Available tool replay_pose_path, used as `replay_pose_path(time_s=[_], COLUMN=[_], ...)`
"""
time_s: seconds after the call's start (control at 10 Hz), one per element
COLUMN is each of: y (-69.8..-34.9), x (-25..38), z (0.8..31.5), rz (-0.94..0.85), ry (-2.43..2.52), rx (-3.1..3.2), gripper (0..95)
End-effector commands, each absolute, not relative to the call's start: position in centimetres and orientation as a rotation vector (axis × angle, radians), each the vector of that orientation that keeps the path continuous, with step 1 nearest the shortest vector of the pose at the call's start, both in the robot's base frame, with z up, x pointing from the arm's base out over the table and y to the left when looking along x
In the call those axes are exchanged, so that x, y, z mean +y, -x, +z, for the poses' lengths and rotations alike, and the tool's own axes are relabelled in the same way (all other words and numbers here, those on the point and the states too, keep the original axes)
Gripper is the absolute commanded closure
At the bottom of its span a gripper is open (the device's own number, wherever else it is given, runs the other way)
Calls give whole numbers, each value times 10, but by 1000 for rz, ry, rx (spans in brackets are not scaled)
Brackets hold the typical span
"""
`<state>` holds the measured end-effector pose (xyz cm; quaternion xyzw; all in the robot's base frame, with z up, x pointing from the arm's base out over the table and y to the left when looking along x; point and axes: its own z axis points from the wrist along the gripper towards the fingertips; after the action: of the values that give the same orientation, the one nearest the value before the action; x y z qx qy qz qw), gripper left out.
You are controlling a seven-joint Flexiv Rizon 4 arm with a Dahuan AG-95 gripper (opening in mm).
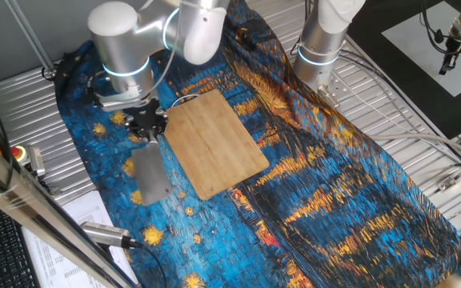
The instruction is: Put the knife on the cutting board
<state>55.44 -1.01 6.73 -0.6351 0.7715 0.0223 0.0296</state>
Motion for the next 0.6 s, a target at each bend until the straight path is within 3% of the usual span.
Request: replay_pose_path(time_s=[0.1, 0.6], y=[-543, -492], x=[-12, -15], z=[75, 70], rz=[86, 108], ry=[2011, 2042], rx=[2343, 2287], gripper=[950, 950])
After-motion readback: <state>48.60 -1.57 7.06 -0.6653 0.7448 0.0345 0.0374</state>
